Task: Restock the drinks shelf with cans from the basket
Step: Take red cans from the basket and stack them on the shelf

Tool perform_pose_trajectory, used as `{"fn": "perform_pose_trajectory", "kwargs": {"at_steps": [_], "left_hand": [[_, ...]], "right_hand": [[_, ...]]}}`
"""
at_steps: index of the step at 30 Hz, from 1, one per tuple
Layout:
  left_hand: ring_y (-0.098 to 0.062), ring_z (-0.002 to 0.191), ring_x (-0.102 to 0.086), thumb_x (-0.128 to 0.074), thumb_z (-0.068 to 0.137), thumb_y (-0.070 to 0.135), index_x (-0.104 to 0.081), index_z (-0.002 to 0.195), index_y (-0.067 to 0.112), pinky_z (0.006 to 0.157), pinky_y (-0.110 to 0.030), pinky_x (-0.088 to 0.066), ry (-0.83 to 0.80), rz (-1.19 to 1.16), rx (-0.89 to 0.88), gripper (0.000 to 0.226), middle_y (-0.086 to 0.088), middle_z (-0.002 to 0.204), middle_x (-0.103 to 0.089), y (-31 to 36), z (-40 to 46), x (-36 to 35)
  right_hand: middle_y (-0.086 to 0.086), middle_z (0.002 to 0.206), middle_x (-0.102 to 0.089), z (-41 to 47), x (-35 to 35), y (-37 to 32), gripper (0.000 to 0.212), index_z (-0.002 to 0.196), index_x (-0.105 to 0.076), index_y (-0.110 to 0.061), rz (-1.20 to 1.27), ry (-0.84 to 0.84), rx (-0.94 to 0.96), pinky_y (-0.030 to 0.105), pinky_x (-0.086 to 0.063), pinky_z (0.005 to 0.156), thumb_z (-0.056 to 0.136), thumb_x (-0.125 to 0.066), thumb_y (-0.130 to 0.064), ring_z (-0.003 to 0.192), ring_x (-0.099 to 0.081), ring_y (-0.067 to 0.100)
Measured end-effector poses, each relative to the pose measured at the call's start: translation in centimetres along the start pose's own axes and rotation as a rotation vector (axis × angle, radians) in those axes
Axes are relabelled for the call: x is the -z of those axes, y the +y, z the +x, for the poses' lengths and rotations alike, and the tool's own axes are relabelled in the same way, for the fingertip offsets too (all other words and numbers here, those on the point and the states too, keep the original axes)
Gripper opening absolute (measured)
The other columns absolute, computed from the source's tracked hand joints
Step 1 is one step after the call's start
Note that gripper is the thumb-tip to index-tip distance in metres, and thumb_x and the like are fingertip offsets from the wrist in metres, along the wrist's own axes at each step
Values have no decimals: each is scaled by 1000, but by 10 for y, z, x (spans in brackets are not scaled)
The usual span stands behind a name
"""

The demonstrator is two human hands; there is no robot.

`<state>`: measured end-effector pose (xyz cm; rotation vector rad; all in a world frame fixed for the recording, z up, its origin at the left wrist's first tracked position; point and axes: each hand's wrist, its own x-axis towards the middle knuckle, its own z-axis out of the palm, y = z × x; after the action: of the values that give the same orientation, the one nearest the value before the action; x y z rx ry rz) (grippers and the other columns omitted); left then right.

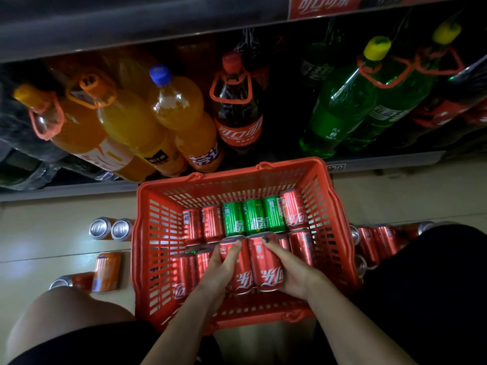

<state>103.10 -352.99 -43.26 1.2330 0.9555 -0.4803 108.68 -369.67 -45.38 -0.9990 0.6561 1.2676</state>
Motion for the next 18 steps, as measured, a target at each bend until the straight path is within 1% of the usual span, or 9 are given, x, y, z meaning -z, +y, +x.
{"fn": "perform_pose_trajectory", "kwargs": {"at_steps": [2, 3, 6, 7, 10, 13, 15, 17, 18], "left_hand": [[-25, 92, -80, -69, 95, 46, -61, 121, 32, 77, -41, -65, 7, -18, -25, 31, -6, 104, -81, 1, -2, 2], [-24, 92, -80, -74, 90, 46, -61, 121, 33, 76, -40, -65, 8, -25, -37, 36, -5, 105, -81, 1, -3, 3], [-26, 97, -79, -89, 66, 43, -62, 127, 27, 86, -46, -64, -5, -59, -62, 69, -5, 108, -80, 2, -5, 8], [-27, 99, -78, -91, 62, 39, -62, 130, 23, 89, -49, -63, -11, -78, -67, 76, -7, 110, -80, 3, -5, 10], [-30, 103, -77, -89, 68, 27, -60, 133, 20, 89, -49, -61, -51, -117, -109, 72, -10, 114, -79, 10, -9, 14], [-33, 107, -76, -85, 73, 18, -61, 134, 16, 89, -47, -60, -84, -164, -173, 65, -14, 117, -78, 28, -18, 11], [-34, 111, -74, -87, 74, 16, -61, 134, 13, 93, -48, -59, -112, -169, -232, 66, -15, 120, -76, 50, -30, 8], [-34, 115, -72, -95, 72, 22, -61, 134, 14, 100, -51, -56, -142, -134, -306, 71, -14, 123, -75, 83, -50, 4], [-33, 116, -72, -97, 69, 26, -61, 133, 16, 101, -51, -56, -152, -107, -344, 74, -13, 123, -75, 103, -63, 2]], "right_hand": [[10, 121, -75, -2, -6, 3, 64, 134, -63, -21, -43, 4, 67, 43, -56, 98, 79, -77, -48, 109, -73, 26], [8, 121, -75, -3, -8, 5, 68, 138, -59, -24, -75, 10, 99, 42, -57, 98, 77, -79, -47, 110, -73, 25], [1, 123, -75, -10, -15, 6, 82, 142, -52, -32, -183, 28, 180, 44, -55, 102, 72, -86, -54, 113, -72, 20], [-2, 123, -75, -14, -19, 5, 83, 143, -51, -34, -217, 27, 216, 43, -55, 102, 71, -87, -55, 113, -72, 18], [-9, 121, -74, -23, -30, -2, 88, 144, -48, -40, -312, 47, 331, 40, -56, 101, 68, -89, -56, 112, -72, 12], [-15, 127, -71, -37, -42, -17, 97, 147, -44, -48, -355, 46, 461, 42, -52, 107, 62, -89, -62, 118, -68, 8], [-22, 128, -69, -55, -53, -32, 91, 142, -45, -56, -359, 41, 547, 35, -53, 105, 63, -89, -61, 119, -66, 3], [-28, 127, -67, -84, -70, -52, 80, 136, -46, -61, -356, 45, 626, 26, -55, 98, 69, -88, -54, 120, -64, -1], [-27, 128, -66, -101, -79, -62, 81, 138, -44, -60, -352, 49, 661, 24, -55, 96, 71, -88, -52, 121, -63, -1]]}}
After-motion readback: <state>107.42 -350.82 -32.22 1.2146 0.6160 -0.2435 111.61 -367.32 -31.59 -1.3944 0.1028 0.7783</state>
